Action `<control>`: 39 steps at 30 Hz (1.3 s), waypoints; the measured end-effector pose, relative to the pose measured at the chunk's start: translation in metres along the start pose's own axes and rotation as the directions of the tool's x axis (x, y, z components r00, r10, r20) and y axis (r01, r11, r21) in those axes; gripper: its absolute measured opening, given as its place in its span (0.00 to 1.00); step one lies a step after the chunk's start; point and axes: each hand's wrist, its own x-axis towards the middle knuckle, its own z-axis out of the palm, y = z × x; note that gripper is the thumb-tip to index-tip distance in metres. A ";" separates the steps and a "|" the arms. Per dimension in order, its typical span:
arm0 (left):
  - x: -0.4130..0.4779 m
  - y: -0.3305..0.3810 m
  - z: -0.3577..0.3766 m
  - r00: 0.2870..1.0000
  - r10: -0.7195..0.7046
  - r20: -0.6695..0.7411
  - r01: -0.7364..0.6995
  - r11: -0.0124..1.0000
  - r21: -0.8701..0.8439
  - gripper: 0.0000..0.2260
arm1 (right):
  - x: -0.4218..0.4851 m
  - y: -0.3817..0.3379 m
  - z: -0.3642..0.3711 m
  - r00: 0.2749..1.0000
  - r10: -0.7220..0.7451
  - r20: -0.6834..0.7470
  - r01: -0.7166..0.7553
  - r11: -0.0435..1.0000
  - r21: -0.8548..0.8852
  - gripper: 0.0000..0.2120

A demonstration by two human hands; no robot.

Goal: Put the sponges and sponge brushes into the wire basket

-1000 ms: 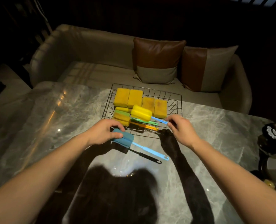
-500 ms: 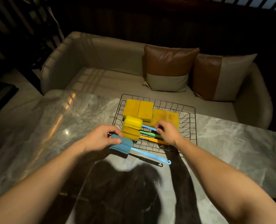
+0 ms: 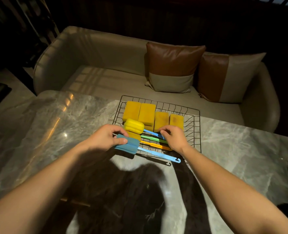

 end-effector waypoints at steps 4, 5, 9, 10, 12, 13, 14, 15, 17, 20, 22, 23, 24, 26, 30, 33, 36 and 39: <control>0.014 0.011 0.011 0.998 0.063 -0.014 -0.063 0.998 0.025 0.04 | -0.013 0.005 -0.038 0.999 -0.021 0.029 0.020 0.999 0.038 0.08; 0.018 0.014 0.014 0.997 0.072 -0.036 -0.070 0.996 0.047 0.04 | -0.016 0.007 -0.045 0.999 -0.026 0.046 0.025 0.999 0.023 0.08; 0.033 0.023 0.024 0.990 0.059 -0.126 -0.049 0.996 0.078 0.04 | -0.027 0.014 -0.061 0.988 -0.091 0.121 0.101 0.991 -0.085 0.07; 0.037 0.025 0.025 0.989 0.055 -0.140 -0.046 0.997 0.067 0.04 | -0.028 0.016 -0.060 0.986 -0.107 0.130 0.121 0.987 -0.102 0.07; 0.042 0.026 0.027 0.987 0.050 -0.155 -0.040 0.997 0.063 0.04 | -0.028 0.018 -0.056 0.982 -0.123 0.140 0.145 0.976 -0.160 0.07; 0.045 0.026 0.026 0.986 0.045 -0.161 -0.034 0.997 0.068 0.04 | -0.027 0.019 -0.053 0.982 -0.125 0.143 0.152 0.968 -0.198 0.06; 0.047 0.025 0.026 0.986 0.040 -0.164 -0.027 0.997 0.077 0.05 | -0.026 0.020 -0.049 0.982 -0.124 0.143 0.155 0.961 -0.229 0.06; 0.048 0.024 0.024 0.986 0.036 -0.163 -0.022 0.996 0.087 0.05 | -0.024 0.021 -0.044 0.982 -0.124 0.141 0.156 0.957 -0.246 0.06; 0.050 0.020 0.022 0.987 0.029 -0.158 -0.014 0.995 0.100 0.05 | -0.022 0.022 -0.035 0.981 -0.122 0.148 0.157 0.954 -0.254 0.06; 0.049 0.013 0.018 0.986 0.020 -0.163 -0.002 0.994 0.107 0.04 | -0.018 0.023 -0.021 0.980 -0.114 0.165 0.154 0.956 -0.252 0.06; 0.049 0.008 0.017 0.986 0.023 -0.167 -0.004 0.994 0.113 0.05 | -0.016 0.024 -0.014 0.979 -0.108 0.170 0.149 0.957 -0.250 0.06; 0.048 0.005 0.017 0.985 0.025 -0.173 -0.005 0.993 0.118 0.05 | -0.016 0.025 -0.011 0.979 -0.106 0.172 0.147 0.958 -0.247 0.06; 0.048 0.003 0.017 0.983 0.027 -0.181 -0.004 0.992 0.126 0.06 | -0.015 0.026 -0.008 0.979 -0.106 0.172 0.146 0.959 -0.243 0.05; 0.048 -0.001 0.019 0.980 0.029 -0.197 0.000 0.990 0.144 0.07 | -0.014 0.027 -0.004 0.981 -0.102 0.166 0.141 0.961 -0.238 0.05; 0.048 -0.005 0.023 0.980 0.024 -0.198 0.003 0.991 0.130 0.07 | -0.013 0.029 0.004 0.988 -0.076 0.135 0.107 0.965 -0.239 0.04; 0.047 -0.005 0.024 0.978 0.015 -0.209 0.008 0.994 0.107 0.08 | -0.013 0.029 0.007 0.991 -0.069 0.114 0.096 0.964 -0.246 0.04; 0.045 -0.004 0.025 0.975 0.024 -0.221 -0.005 0.996 0.084 0.08 | -0.013 0.029 0.009 0.993 -0.064 0.103 0.088 0.962 -0.257 0.04; 0.044 -0.001 0.026 0.972 0.034 -0.234 -0.016 0.997 0.077 0.06 | -0.014 0.028 0.009 0.994 -0.058 0.089 0.081 0.958 -0.276 0.06</control>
